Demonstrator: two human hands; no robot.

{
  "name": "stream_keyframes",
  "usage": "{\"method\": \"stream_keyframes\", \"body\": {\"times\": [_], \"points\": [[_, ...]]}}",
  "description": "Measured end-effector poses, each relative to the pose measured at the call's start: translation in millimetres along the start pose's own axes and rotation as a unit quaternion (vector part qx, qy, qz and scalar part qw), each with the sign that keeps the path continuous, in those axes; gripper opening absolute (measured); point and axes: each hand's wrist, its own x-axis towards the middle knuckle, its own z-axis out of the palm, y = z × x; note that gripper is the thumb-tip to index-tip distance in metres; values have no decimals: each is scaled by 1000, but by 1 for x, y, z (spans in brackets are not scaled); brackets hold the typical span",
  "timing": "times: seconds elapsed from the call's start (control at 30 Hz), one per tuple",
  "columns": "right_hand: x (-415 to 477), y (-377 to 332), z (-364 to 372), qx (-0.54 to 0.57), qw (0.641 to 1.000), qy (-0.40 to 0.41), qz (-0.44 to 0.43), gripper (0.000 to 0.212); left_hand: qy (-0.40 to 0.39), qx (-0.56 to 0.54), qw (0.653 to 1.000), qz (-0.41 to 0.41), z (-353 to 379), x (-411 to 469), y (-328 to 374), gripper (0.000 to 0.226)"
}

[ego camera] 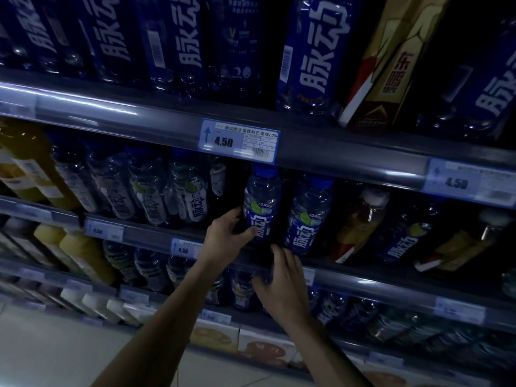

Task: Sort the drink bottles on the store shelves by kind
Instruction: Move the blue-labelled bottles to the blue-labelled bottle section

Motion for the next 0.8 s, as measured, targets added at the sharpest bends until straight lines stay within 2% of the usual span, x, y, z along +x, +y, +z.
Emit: {"method": "stream_keyframes", "body": {"times": [0.07, 0.27, 0.37, 0.5, 0.67, 0.8], "points": [[-2, 0, -2, 15, 1000, -7, -1, 72, 11, -11, 1000, 15, 2, -6, -1, 44], [-22, 0, -10, 76, 996, 41, 8, 64, 80, -24, 996, -25, -2, -31, -4, 58], [-31, 2, -18, 93, 993, 63, 19, 61, 74, -6, 997, -14, -1, -48, 3, 56], [-41, 7, -33, 97, 991, 81, 43, 61, 62, -17, 998, 6, 5, -67, 13, 38], [-51, 19, -62, 101, 987, 99, 72, 61, 38, 1, 999, -1, 29, -81, 30, 50], [-59, 38, -92, 82, 985, 126, 81, 60, 20, 2, 1000, 5, 64, -88, 51, 52]]}}
